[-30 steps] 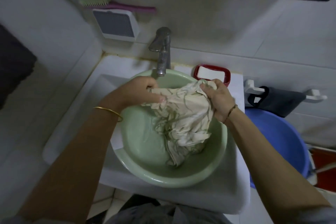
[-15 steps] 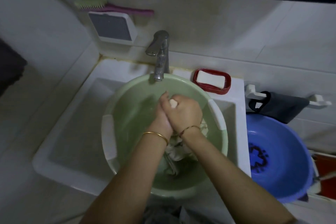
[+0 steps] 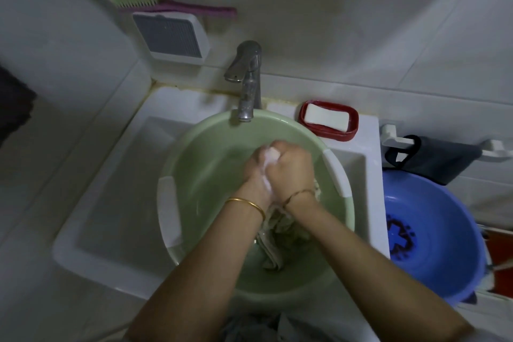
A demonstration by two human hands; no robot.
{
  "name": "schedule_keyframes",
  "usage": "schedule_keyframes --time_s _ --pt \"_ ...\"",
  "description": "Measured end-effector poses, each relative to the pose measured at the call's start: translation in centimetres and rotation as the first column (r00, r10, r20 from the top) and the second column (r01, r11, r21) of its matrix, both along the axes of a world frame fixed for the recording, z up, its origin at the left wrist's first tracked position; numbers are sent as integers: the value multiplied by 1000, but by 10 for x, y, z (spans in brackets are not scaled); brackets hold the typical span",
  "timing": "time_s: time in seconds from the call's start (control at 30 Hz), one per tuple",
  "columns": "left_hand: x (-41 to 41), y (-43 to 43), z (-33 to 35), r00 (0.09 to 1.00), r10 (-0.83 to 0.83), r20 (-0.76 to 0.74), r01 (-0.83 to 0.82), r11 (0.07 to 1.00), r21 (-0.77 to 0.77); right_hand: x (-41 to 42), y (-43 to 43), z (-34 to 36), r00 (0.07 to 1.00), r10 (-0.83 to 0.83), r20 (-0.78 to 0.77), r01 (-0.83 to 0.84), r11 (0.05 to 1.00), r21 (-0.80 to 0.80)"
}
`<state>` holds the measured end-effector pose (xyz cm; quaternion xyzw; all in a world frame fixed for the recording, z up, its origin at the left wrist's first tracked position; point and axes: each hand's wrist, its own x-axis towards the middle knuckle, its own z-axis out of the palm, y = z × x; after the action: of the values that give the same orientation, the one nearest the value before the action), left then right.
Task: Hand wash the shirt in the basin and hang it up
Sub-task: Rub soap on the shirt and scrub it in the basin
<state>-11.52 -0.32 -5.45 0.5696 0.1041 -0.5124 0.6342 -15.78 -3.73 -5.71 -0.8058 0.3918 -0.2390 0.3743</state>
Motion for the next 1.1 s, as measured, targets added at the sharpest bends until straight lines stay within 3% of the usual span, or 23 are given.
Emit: schedule_keyframes --time_s 0.07,0.13,0.2,0.23,0.3,0.37,0.43,0.5,0.57,0.63,0.7,0.77,0.83,0.9,0.93,1.0,1.07,1.1 --pt "0 4 0 996 -43 72 42 999 13 -1 4 0 1000 7 -2 -8 999 -35" --pt "-5 5 -3 991 -109 81 104 993 54 4 -22 -2 996 -85 -7 85 996 31" --pt "-6 12 6 967 -250 42 251 968 -12 3 -43 -3 992 -126 -17 128 985 118" --pt "0 16 8 961 -275 -17 274 961 -44 -1 -46 -4 992 -121 42 110 971 213" --pt "19 24 5 972 -223 73 231 966 -118 -13 -47 1 972 -78 220 -37 880 474" --pt "37 29 9 966 -63 252 116 972 -203 -30 -53 7 956 155 248 -274 770 576" --pt "47 34 16 946 -20 322 78 983 -167 -40 -58 16 880 468 84 -430 708 561" --pt "51 35 20 913 -73 402 123 987 -101 -43 -54 17 850 525 -52 -441 761 476" --pt "52 37 21 869 -103 485 153 986 -63 -43 -48 17 922 386 22 -357 828 434" --pt "51 38 20 856 -77 511 122 991 -56 -42 -48 13 977 105 188 -185 854 486" --pt "47 39 18 891 -33 453 87 991 -99 -40 -52 8 944 -139 299 -75 792 606" --pt "38 38 20 925 -38 378 102 984 -149 -33 -55 0 929 -242 280 4 764 645" --pt "32 34 16 962 -40 271 86 983 -161 -23 -52 -3 901 -331 279 90 774 627" --pt "29 26 10 994 -19 107 33 991 -130 -18 -41 2 887 -350 300 178 860 478" --pt "27 21 9 999 -8 38 13 992 -125 -16 -32 4 909 -286 304 177 924 340" --pt "25 13 9 998 58 -10 -59 990 -126 -16 -5 8 953 -57 298 22 993 119" --pt "18 8 10 994 105 35 -101 990 -101 -14 22 8 977 121 176 -110 992 -68" --pt "13 7 8 993 114 25 -110 985 -132 -11 24 10 986 127 111 -115 987 -110"
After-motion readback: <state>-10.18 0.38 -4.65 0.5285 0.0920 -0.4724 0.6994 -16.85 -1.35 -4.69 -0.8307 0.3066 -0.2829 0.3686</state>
